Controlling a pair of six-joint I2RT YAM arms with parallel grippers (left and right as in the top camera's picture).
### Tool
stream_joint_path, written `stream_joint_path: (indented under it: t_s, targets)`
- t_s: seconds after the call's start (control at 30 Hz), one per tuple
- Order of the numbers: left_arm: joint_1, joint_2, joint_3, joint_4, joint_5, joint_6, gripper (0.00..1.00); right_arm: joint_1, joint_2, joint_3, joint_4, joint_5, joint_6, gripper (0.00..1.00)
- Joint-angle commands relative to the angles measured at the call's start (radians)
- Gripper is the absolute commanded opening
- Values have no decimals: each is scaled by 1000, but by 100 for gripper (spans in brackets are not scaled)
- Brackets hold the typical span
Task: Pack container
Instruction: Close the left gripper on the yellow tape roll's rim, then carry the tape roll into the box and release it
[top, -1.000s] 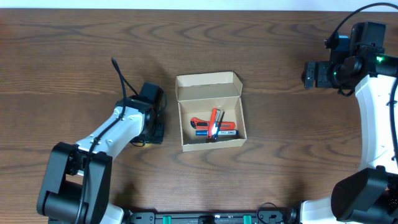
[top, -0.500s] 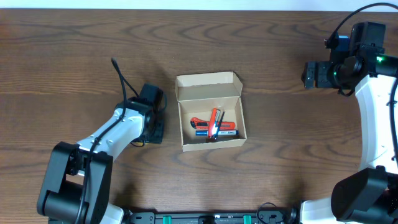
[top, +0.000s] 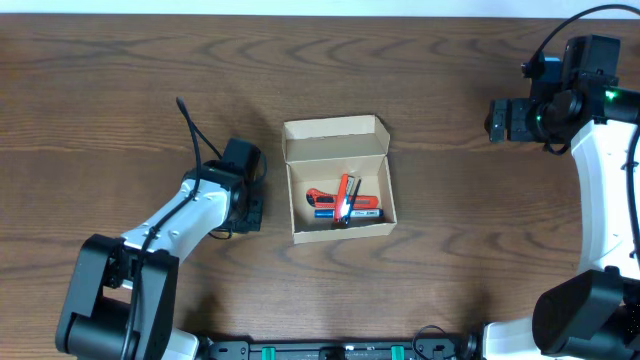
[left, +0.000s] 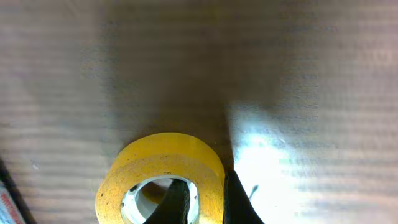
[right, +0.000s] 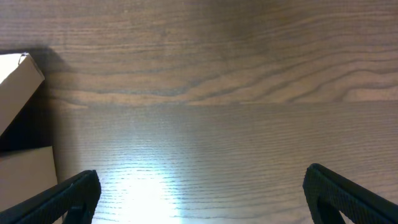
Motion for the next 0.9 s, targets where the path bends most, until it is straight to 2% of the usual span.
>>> stream_joint_path:
  t_s: [0.0, 0.13, 0.27, 0.4, 0.63, 0.8, 0.87]
  targets:
    - [-3, 0, 55, -75, 58, 1, 6, -2, -8, 8, -1, -7, -5, 99]
    - [-5, -76, 214, -185, 69, 52, 6, -3, -8, 8, 1, -7, -12, 99]
    - [-26, -168, 372, -215, 84, 135, 6, -3, -8, 8, 3, -6, -18, 99]
    - [-92, -214, 478, -220, 160, 369, 6, -3, -8, 8, 3, -3, -20, 99]
    - [-313, -201, 491, -243, 237, 725, 6, -3, -8, 8, 3, -3, -20, 99]
    - [-453, -158, 491, -236, 230, 929, 6, -3, -8, 8, 2, -3, -20, 99]
    - [-481, -127, 491, -228, 224, 951, 6, -3, -8, 8, 2, -3, -20, 99]
